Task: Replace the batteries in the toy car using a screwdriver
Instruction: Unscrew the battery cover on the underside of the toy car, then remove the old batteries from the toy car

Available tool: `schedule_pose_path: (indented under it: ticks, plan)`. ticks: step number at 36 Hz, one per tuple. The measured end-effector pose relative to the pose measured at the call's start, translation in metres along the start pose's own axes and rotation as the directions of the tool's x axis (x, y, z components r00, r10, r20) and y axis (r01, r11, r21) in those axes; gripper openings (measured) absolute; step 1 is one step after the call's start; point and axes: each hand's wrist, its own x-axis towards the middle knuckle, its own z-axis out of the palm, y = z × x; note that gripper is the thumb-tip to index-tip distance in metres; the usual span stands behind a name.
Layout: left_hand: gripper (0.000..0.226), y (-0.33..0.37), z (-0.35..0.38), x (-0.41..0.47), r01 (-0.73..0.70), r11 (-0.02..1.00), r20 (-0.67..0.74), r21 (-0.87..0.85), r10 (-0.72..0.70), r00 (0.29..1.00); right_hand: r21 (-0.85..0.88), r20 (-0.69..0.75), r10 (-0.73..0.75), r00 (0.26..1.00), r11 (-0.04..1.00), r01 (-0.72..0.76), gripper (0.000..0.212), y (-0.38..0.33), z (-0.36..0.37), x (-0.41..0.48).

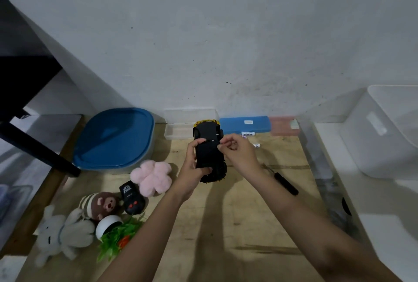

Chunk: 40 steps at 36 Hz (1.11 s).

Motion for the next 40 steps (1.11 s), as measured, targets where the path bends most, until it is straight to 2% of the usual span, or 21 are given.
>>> schedule_pose_path:
  ticks: [13,22,28,33,37,40]
  plan:
    - [0.079,0.003,0.005,-0.003,-0.006,1.0,0.014,0.023,0.006,1.0,0.011,0.008,0.044,0.999,0.999,-0.044,0.006,-0.003,-0.005,0.0]
    - [0.08,0.003,0.005,0.0,-0.003,0.999,0.015,0.034,0.002,1.0,0.019,0.099,0.091,0.991,0.995,-0.094,0.004,-0.007,-0.012,0.004]
    - [0.081,0.001,0.006,0.004,0.039,0.999,-0.016,0.003,-0.039,0.999,0.089,0.138,0.121,0.983,0.987,-0.134,0.007,-0.009,-0.021,0.014]
    - [0.089,-0.005,-0.003,0.01,0.036,0.998,-0.088,-0.053,-0.04,0.995,0.181,0.076,0.175,0.982,0.966,-0.186,0.008,-0.005,-0.041,0.024]
    - [0.089,-0.003,-0.015,0.011,0.042,0.997,-0.137,-0.064,-0.05,0.989,0.105,0.031,0.241,0.97,0.964,-0.243,0.017,0.025,-0.06,0.022]
    - [0.091,-0.003,-0.024,0.013,0.032,0.996,-0.166,-0.08,-0.045,0.985,0.005,0.004,0.369,0.929,0.929,-0.369,0.023,0.062,-0.064,0.014]
